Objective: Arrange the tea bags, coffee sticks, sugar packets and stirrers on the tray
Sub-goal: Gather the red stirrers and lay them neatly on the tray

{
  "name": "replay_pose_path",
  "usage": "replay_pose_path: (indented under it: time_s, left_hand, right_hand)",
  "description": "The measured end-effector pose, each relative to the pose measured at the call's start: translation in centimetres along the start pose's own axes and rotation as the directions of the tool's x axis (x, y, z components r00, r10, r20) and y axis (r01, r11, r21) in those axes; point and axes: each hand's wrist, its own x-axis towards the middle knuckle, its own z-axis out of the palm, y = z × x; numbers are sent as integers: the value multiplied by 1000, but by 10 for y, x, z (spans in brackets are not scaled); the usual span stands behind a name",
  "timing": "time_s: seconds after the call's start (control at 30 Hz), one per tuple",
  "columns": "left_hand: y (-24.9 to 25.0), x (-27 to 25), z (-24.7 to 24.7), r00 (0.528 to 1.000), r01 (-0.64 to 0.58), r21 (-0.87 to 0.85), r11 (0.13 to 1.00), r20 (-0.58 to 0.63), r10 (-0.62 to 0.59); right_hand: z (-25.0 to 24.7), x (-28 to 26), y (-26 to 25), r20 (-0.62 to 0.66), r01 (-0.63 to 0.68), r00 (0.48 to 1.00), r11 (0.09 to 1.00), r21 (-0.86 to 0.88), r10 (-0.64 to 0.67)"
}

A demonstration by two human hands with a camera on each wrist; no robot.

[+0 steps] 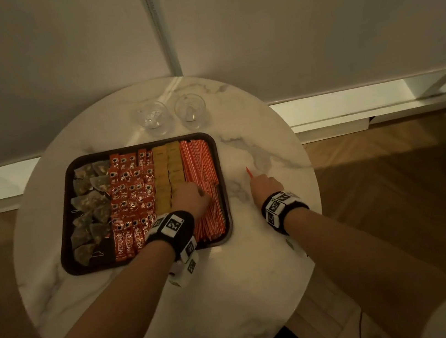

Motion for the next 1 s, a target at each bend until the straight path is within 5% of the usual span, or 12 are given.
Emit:
replay_pose_path:
  time_s: [0.13, 0.3, 0.5, 0.77, 1.0]
  left_hand:
    - [-6, -24, 7, 999, -31, -57, 998, -22, 30]
    - [-8, -54, 26, 997, 4, -380, 925, 78, 28]
    - [-4, -92, 58, 961, 148, -656, 740, 273, 49]
    - [-25, -114, 73, 981, 146, -667, 731, 194, -19]
    - [-4, -72, 25, 992, 54, -546, 836, 126, 17]
  right_hand:
    - [0, -3, 3, -3, 14, 1000, 1000, 1, -14]
    - [-11, -30, 6, 92, -15, 996, 961, 277, -11]
    - [10, -95, -13, 162, -21, 978, 713, 701, -131]
    - [34, -122, -26, 82, 77, 968, 587, 806, -239]
    - [18, -89, -31, -36, 111, 987, 509, 853, -154]
